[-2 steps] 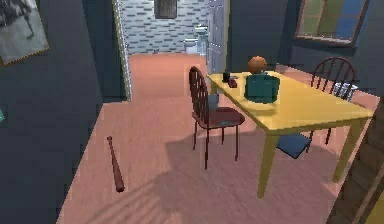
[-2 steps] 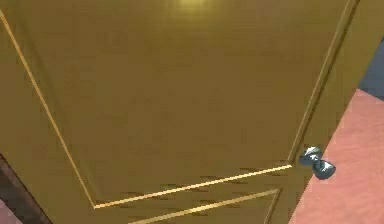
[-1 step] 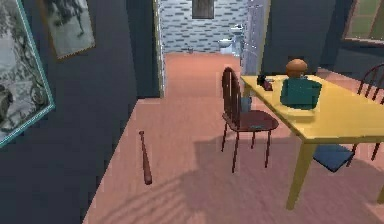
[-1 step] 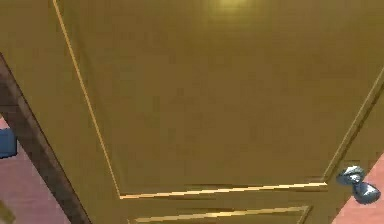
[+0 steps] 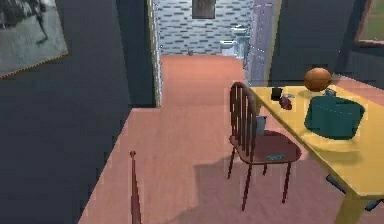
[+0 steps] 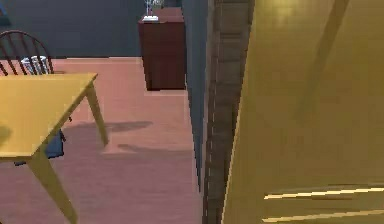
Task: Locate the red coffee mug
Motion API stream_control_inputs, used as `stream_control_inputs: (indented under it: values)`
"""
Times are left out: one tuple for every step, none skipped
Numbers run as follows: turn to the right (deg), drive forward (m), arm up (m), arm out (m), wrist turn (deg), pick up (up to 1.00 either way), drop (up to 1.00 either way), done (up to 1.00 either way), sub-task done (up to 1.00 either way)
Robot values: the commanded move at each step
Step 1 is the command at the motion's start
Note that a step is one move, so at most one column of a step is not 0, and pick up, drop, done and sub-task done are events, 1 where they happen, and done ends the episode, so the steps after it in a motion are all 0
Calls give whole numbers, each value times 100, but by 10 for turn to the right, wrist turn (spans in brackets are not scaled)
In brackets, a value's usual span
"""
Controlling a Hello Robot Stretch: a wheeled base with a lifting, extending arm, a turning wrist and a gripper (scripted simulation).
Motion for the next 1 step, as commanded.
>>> stream_control_inputs:
  values:
    - [450,0,0,0,0,0,0,0,0]
